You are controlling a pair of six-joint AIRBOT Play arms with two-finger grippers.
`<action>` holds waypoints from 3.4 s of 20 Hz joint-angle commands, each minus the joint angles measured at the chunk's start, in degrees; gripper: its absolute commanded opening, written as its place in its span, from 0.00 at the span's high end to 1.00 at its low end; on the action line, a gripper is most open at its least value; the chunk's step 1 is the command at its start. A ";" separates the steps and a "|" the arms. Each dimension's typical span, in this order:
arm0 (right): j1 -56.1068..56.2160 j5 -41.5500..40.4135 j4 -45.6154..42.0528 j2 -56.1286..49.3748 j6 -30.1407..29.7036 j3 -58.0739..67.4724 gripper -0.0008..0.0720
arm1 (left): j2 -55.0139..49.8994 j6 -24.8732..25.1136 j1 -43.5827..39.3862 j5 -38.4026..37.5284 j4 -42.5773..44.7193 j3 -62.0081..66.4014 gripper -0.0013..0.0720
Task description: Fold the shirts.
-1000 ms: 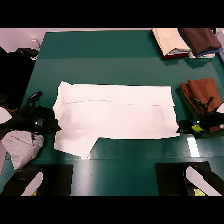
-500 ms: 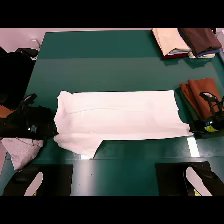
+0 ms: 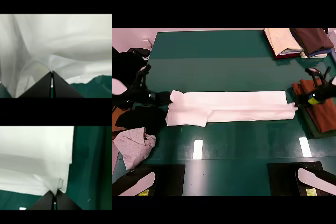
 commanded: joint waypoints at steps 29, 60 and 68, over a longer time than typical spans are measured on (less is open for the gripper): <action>-8.87 -3.74 34.49 -24.96 -15.34 5.16 0.94 | -23.37 -5.79 -25.51 20.06 -8.33 13.81 0.95; 44.89 -25.77 41.03 -18.12 -6.32 33.81 0.96 | -19.45 -3.80 -10.36 3.10 4.22 38.36 0.95; 56.96 -29.94 39.12 -33.73 -12.28 44.63 0.71 | -6.78 -3.80 -1.07 2.12 5.11 38.40 0.95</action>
